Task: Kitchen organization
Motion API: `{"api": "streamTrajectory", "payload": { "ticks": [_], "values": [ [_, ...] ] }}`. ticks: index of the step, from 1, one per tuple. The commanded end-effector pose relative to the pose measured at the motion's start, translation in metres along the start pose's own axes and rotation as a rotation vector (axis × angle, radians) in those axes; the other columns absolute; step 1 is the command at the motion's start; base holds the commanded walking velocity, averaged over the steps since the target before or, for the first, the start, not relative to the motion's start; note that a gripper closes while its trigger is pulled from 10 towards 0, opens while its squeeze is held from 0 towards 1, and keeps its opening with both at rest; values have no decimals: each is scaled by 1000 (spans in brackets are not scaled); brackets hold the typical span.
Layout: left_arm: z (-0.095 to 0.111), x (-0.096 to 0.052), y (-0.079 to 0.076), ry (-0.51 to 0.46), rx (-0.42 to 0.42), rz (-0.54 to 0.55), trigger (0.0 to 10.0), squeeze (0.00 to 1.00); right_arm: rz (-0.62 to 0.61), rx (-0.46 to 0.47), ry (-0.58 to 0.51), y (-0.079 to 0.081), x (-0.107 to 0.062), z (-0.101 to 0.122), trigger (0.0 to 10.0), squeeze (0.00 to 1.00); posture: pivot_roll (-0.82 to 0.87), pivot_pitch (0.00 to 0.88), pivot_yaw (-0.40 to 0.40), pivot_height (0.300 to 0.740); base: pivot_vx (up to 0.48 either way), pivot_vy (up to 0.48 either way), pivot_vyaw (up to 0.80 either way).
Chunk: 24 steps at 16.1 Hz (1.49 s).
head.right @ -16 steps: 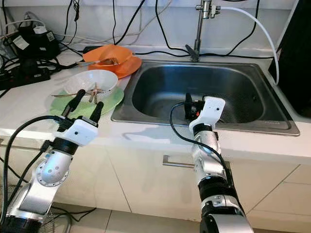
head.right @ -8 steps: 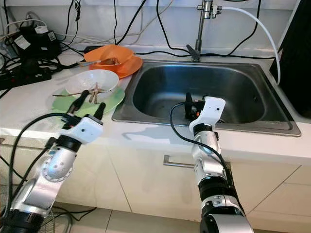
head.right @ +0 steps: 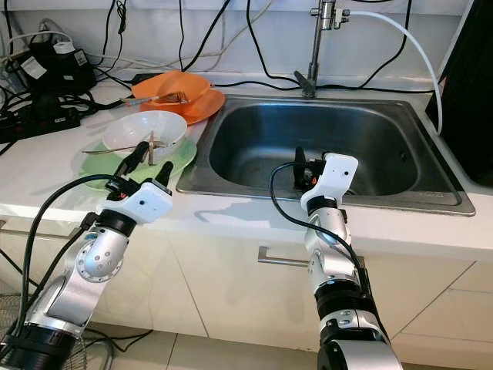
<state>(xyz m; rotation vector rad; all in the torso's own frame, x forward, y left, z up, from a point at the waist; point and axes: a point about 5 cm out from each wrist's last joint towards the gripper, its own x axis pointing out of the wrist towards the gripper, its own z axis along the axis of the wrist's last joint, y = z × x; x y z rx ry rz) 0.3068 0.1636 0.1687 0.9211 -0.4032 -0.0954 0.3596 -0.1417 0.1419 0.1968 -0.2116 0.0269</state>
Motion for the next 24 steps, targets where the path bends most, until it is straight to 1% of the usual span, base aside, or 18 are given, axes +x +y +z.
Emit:
{"api": "streamTrajectory", "payload": {
  "ticks": [1, 6, 8, 9, 10, 11, 21, 24],
  "values": [
    [-5, 2, 4, 35, 22, 20, 10000, 0, -2, 2, -12, 0, 1, 3, 10000, 0, 33, 0, 47, 740, 0, 0, 0],
    [-7, 4, 8, 51, 29, 49, 10000, 0, -1, 3, -11, 0, 1, 2, 10000, 0, 33, 0, 44, 740, 0, 0, 0],
    [-9, 5, 6, 67, 34, 49, 10000, 0, -2, 2, -10, 0, 1, 2, 10000, 0, 30, 0, 45, 740, 0, 0, 0],
    [-9, 6, 6, 69, 35, 50, 4706, 0, -3, 1, -11, 0, 1, 2, 10000, 0, 30, 0, 45, 740, 0, 0, 0],
    [-9, 6, 6, 69, 35, 51, 4157, 0, -3, 1, -11, 0, 1, 3, 10000, 0, 30, 0, 45, 740, 0, 0, 0],
    [-9, 7, 6, 69, 35, 52, 0, 0, -4, 1, -11, 0, 1, 2, 10000, 0, 29, 0, 46, 740, 0, 0, 0],
    [-6, 9, 3, 45, 35, 45, 0, 0, 2, 4, -12, 2, 2, 2, 10000, 0, 26, 0, 55, 740, 0, 0, 0],
    [-3, 12, 7, 26, 48, 63, 0, 0, 5, 5, -13, 3, 2, 2, 10000, 0, 27, 0, 54, 740, 0, 0, 0]
  ]
}}
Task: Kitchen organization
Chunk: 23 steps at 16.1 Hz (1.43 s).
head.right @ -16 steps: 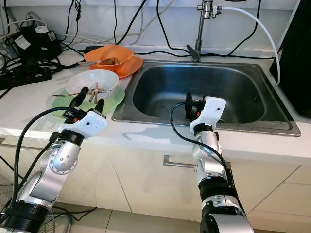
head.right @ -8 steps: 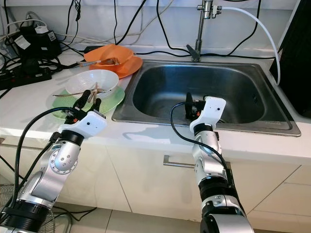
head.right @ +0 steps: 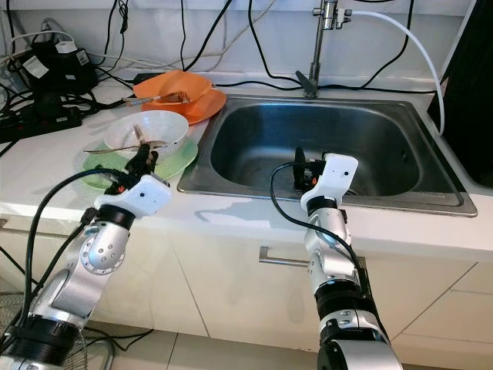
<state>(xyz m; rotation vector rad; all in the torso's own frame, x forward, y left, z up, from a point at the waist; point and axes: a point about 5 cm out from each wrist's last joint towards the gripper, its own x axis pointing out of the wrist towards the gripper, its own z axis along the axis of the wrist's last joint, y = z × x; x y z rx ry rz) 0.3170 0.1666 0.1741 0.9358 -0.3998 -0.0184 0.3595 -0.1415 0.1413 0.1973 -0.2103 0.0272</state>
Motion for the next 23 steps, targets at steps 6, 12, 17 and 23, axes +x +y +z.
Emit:
{"api": "streamTrajectory", "payload": {
  "ticks": [6, 12, 17, 23],
  "values": [
    [37, 11, 24, -203, 109, 103, 10000, 0, 4, 5, -10, 3, 2, 2, 10000, 0, 35, 0, 48, 740, 0, 0, 0],
    [110, 31, 44, -510, -68, 179, 10000, 0, -26, -20, -39, -4, 4, 7, 10000, 0, 30, 0, 49, 740, 0, 0, 0],
    [137, 47, 20, -489, -473, 104, 10000, 0, -22, -118, -96, -8, 5, 16, 10000, 1000, -3, 0, 58, 740, 0, 0, 0],
    [134, 58, -7, -346, -975, -61, 10000, 0, 270, -764, -243, 20, 3, 28, 10000, 0, -22, 0, 62, 740, 0, 0, 0]
  ]
}}
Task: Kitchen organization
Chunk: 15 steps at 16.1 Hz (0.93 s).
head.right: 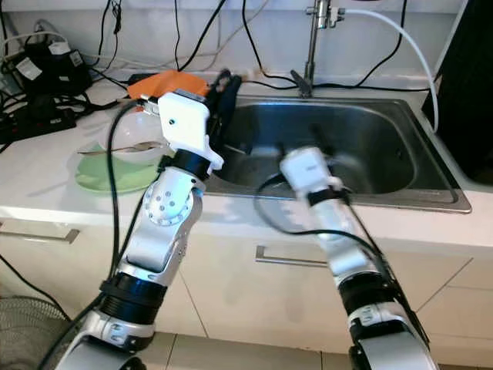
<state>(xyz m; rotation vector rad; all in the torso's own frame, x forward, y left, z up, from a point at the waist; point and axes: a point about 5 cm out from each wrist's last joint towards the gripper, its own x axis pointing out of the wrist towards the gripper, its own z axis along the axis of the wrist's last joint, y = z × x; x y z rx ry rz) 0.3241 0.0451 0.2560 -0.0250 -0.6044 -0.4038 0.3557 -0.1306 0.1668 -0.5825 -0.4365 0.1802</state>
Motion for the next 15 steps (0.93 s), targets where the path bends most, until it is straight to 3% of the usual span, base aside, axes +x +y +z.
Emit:
{"api": "streamTrajectory", "payload": {
  "ticks": [1, 3, 6, 10, 15],
  "values": [
    [-1, 0, 4, 12, -57, -4, 10000, 0, 9, -50, -49, 1, 4, 8, 10000, 0, -19, 0, 61, 740, 0, 0, 0],
    [-2, -3, 7, 14, -172, 9, 10000, 0, 22, -82, -61, 7, 4, 10, 10000, 0, -16, 0, 61, 740, 0, 0, 0],
    [-6, -8, 11, 63, -222, -21, 10000, 0, -3, -76, -61, 7, 4, 11, 10000, 0, -17, 0, 62, 740, 0, 0, 0],
    [-7, -16, 17, 71, -276, -25, 10000, 0, -80, -88, -36, -11, 8, 8, 10000, 0, -23, 0, 68, 740, 0, 0, 0],
    [-3, -22, 16, 79, -313, -81, 10000, 0, -78, -92, -13, -9, 12, 7, 10000, 0, -19, 0, 71, 740, 0, 0, 0]
  ]
}}
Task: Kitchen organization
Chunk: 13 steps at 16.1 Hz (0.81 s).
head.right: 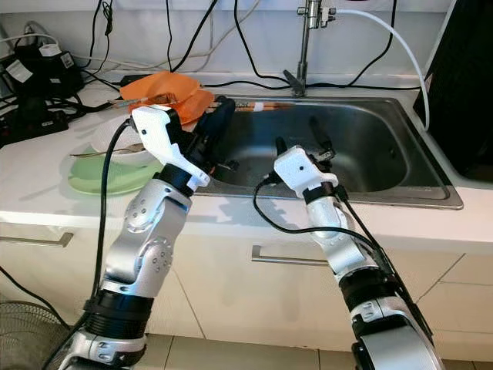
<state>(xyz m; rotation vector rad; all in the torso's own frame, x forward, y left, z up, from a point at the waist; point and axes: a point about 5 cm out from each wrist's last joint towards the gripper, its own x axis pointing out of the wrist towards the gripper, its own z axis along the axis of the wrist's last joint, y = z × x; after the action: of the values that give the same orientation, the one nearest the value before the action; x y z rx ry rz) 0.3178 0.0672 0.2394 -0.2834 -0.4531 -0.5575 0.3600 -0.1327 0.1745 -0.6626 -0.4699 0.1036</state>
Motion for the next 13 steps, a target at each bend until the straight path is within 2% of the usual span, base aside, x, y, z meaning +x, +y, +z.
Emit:
{"api": "streamTrajectory", "payload": {
  "ticks": [1, 3, 5, 10, 13],
  "values": [
    [4, 0, -2, -2, -12, -29, 10000, 0, -2, 9, -19, 0, 8, 7, 10000, 0, -19, 0, 71, 740, 0, 0, 0],
    [5, 0, -3, 2, -16, -39, 10000, 0, 11, 6, -30, 3, 8, 10, 10000, 0, -20, 0, 70, 740, 0, 0, 0],
    [1, 1, -4, 49, 11, -62, 10000, 0, 13, 0, -18, 4, 9, 10, 10000, 0, -23, 0, 71, 740, 0, 0, 0],
    [-3, -5, 5, 123, 43, -63, 10000, 0, 33, -6, -13, 8, 11, 11, 10000, 0, -10, 0, 64, 740, 0, 0, 0],
    [-4, -8, 2, 147, 42, -103, 10000, 0, 35, -3, -14, 8, 13, 13, 10000, 0, -10, 0, 62, 740, 0, 0, 0]
  ]
}}
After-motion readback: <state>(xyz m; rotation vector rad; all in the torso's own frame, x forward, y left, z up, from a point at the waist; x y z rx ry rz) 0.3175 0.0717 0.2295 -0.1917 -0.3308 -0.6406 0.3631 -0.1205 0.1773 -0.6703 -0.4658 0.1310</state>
